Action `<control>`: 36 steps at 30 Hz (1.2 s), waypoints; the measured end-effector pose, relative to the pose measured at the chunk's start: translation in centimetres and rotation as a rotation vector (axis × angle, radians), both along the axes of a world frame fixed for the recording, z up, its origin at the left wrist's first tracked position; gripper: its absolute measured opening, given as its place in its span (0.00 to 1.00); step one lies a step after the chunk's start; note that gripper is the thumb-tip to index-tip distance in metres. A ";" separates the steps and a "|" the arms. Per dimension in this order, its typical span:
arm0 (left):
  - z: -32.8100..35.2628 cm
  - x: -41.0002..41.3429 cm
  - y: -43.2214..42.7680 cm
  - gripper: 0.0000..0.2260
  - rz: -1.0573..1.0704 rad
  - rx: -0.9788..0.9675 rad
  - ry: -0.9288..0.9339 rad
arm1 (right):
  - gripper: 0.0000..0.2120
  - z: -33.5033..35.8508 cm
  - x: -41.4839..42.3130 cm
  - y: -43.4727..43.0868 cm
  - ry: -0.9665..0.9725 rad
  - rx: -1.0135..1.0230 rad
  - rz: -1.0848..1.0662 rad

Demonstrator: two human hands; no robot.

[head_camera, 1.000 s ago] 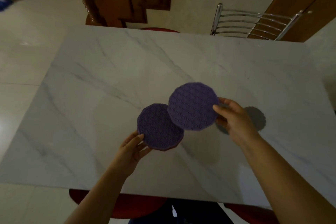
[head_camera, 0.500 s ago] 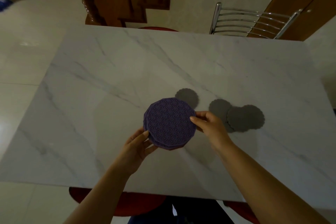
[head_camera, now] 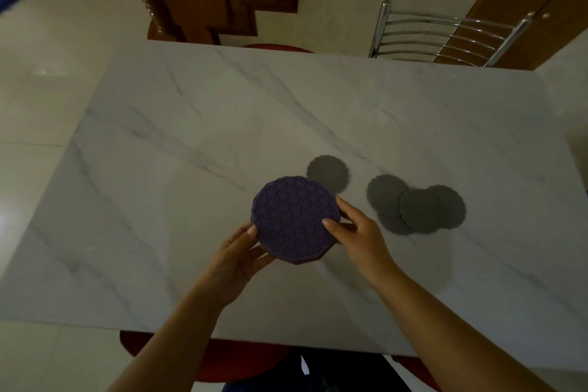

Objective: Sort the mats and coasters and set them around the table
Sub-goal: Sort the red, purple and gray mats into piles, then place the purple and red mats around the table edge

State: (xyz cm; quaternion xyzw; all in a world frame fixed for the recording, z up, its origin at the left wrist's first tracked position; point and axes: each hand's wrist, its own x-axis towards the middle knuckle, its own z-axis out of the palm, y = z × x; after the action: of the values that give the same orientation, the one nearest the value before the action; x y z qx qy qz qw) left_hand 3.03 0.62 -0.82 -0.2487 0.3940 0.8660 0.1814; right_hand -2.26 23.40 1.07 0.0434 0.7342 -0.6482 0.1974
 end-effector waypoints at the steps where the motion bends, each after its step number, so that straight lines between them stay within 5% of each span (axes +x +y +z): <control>1: 0.0 -0.1 0.0 0.14 0.003 -0.005 -0.010 | 0.22 -0.1 -0.1 0.0 0.004 0.013 0.004; 6: -0.3 -0.1 -0.6 0.10 0.054 -0.063 -0.039 | 0.18 -1.2 -2.1 0.1 -0.088 0.046 0.043; 9: -0.2 0.1 -1.2 0.13 0.094 -0.093 -0.045 | 0.19 -2.5 -5.8 0.1 -0.119 0.252 -0.031; 13: -0.2 0.6 -2.4 0.14 0.140 -0.127 -0.069 | 0.31 -4.1 -10.8 -0.2 -0.009 0.718 -0.006; 19: -0.3 1.4 -3.5 0.12 0.178 -0.165 -0.089 | 0.46 -4.8 -12.4 -2.1 -0.156 1.025 0.128; 22: -0.3 1.6 -3.5 0.13 0.158 -0.183 -0.092 | 0.44 -4.9 -12.1 -2.1 -0.147 1.021 0.081; 28: -0.1 1.1 -2.2 0.13 0.118 -0.197 -0.093 | 0.12 -4.7 -9.9 -0.1 -0.002 0.620 -0.171; 32: -0.2 0.4 -1.3 0.13 0.060 -0.196 -0.086 | 0.12 -4.0 -7.8 4.8 0.007 0.433 -0.331; 36: -0.4 -0.1 -0.6 0.13 0.037 -0.166 -0.090 | 0.15 -4.3 -6.0 10.1 -0.018 0.485 -0.465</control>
State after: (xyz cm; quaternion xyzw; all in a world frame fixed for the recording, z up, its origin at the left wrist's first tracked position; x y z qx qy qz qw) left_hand 2.88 -0.02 -1.22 -0.3088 0.4513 0.8215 0.1617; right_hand -8.26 33.53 -3.22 0.2614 0.8356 -0.4819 0.0347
